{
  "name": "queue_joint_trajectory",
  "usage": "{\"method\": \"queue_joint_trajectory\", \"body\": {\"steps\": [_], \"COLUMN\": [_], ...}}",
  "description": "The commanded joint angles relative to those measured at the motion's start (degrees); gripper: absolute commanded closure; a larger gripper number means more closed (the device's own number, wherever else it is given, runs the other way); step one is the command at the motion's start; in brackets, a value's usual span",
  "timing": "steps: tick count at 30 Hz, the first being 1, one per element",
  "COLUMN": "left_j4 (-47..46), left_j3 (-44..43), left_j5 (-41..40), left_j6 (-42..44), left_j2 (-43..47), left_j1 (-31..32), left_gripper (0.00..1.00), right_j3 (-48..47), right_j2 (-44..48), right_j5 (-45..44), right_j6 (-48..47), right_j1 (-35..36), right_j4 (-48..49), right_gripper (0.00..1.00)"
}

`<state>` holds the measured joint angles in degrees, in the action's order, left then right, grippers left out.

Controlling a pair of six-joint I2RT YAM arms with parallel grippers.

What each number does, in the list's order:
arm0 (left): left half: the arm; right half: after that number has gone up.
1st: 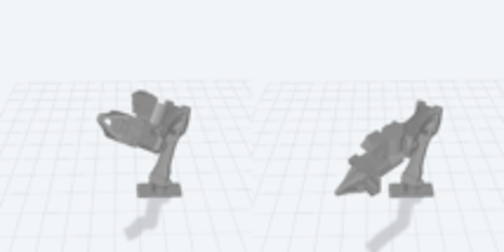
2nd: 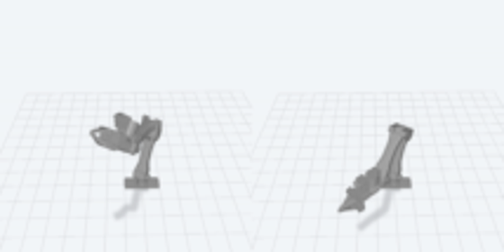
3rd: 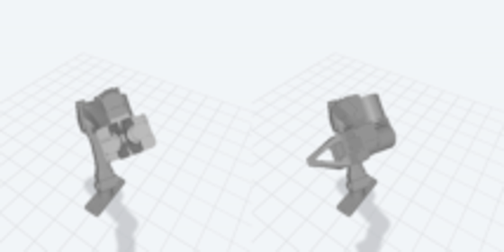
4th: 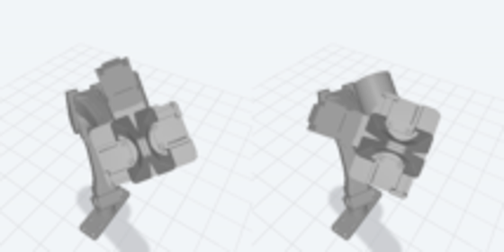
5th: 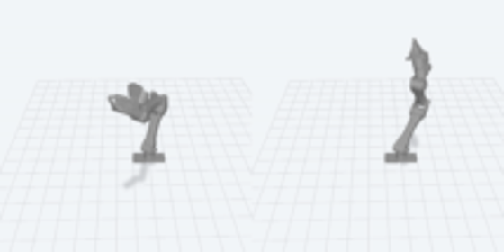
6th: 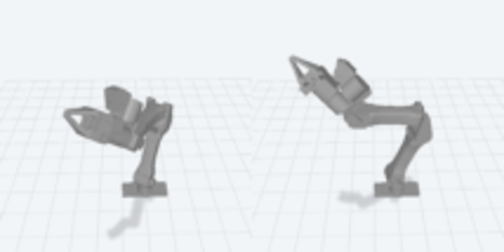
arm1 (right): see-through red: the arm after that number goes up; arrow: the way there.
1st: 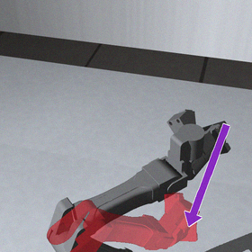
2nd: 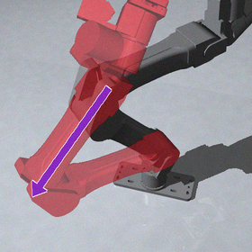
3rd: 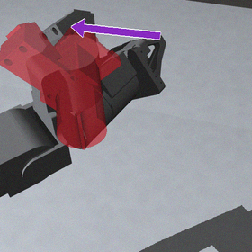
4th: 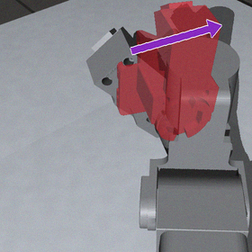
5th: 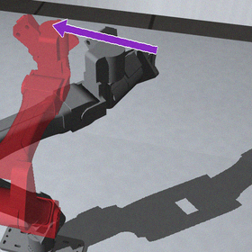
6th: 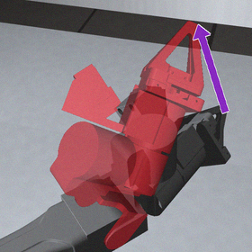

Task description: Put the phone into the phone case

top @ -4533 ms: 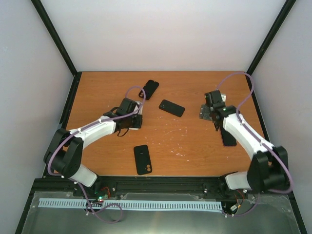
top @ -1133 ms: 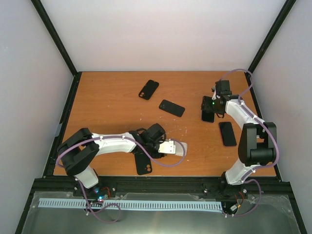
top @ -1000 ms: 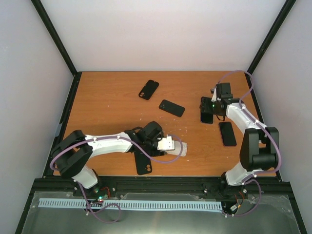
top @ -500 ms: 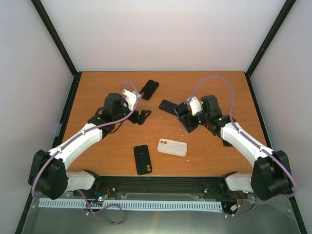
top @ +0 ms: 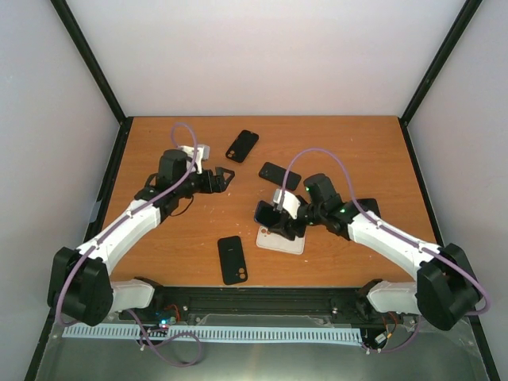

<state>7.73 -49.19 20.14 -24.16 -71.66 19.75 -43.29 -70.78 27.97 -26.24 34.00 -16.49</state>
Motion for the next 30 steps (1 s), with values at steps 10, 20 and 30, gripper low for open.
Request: {"method": "queue_joint_trajectory", "body": {"steps": [10, 20, 30], "left_j4": [-4.2, -11.6, -13.0], "left_j3": [6.4, 12.2, 11.5], "left_j5": [15.9, 24.8, 25.2], "left_j6": [-8.5, -12.1, -12.3], "left_j2": [-4.3, -8.5, -12.1], "left_j1": [-0.1, 0.6, 5.6], "left_gripper": [0.24, 0.44, 0.51], "right_j3": [-1.5, -2.7, -4.9], "right_j2": [-9.4, -14.8, -18.8], "right_j5": [9.8, 7.4, 4.8], "right_j6": [-10.8, -12.6, -12.7], "right_j1": [1.6, 1.4, 1.3], "right_j4": [-2.0, -1.3, -3.9], "right_gripper": [0.48, 0.49, 0.49]}}
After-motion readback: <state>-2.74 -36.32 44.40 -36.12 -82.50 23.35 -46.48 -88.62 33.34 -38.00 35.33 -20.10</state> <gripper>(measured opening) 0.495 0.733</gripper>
